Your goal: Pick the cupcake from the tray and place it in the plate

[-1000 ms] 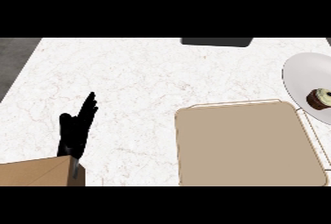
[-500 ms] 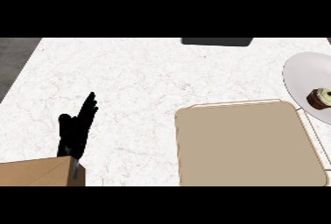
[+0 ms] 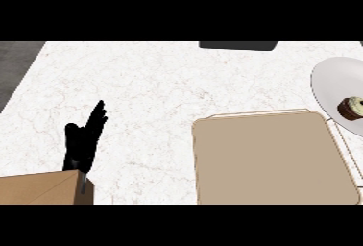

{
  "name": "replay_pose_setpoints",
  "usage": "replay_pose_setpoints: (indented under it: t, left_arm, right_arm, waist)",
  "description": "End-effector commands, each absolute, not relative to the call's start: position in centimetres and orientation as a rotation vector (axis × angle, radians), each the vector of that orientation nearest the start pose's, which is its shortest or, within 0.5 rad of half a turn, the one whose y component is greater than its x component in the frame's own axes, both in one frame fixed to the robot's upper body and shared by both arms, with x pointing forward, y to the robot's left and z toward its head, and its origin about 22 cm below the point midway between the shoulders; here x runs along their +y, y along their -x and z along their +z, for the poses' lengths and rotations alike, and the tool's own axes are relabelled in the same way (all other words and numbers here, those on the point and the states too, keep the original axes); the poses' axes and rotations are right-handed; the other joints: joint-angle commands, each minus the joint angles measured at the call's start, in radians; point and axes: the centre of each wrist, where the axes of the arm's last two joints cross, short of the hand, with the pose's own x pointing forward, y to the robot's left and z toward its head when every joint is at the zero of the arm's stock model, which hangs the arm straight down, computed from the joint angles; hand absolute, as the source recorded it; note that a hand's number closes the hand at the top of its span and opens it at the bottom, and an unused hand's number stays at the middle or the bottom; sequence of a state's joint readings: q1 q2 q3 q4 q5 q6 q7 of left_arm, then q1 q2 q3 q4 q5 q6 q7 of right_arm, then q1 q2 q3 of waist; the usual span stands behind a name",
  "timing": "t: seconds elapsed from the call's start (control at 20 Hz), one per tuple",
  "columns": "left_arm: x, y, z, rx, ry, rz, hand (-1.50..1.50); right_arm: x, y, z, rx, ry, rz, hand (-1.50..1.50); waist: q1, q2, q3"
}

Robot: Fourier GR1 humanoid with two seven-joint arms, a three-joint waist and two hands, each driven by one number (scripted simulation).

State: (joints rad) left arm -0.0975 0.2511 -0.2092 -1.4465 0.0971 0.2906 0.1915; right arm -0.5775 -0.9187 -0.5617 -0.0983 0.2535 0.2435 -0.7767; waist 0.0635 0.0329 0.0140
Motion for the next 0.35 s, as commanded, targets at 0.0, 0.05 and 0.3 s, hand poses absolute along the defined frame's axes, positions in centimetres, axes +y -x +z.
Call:
replay_pose_setpoints:
  t: [0.0,0.05,0.3]
  left_arm:
    - [24.1,-25.8,-0.5,-1.315,-0.201,-0.062,0.0]
    - [23.0,-25.6,-1.0,-1.32,-0.207,-0.083,0.0]
    - [24.8,-26.3,0.0,-1.33,-0.189,-0.065,0.0]
  right_arm:
    - [-57.4,-22.9,5.0,-1.576,0.72,0.053,-1.5]
    - [-58.6,-23.2,7.9,-1.561,0.707,0.073,-1.5]
    - [-58.0,-22.3,5.5,-1.539,0.751,0.081,-1.5]
  waist:
    - [0.0,0.001,0.0]
    - [0.003,0.001,-0.001]
    - [-0.003,-0.001,-0.001]
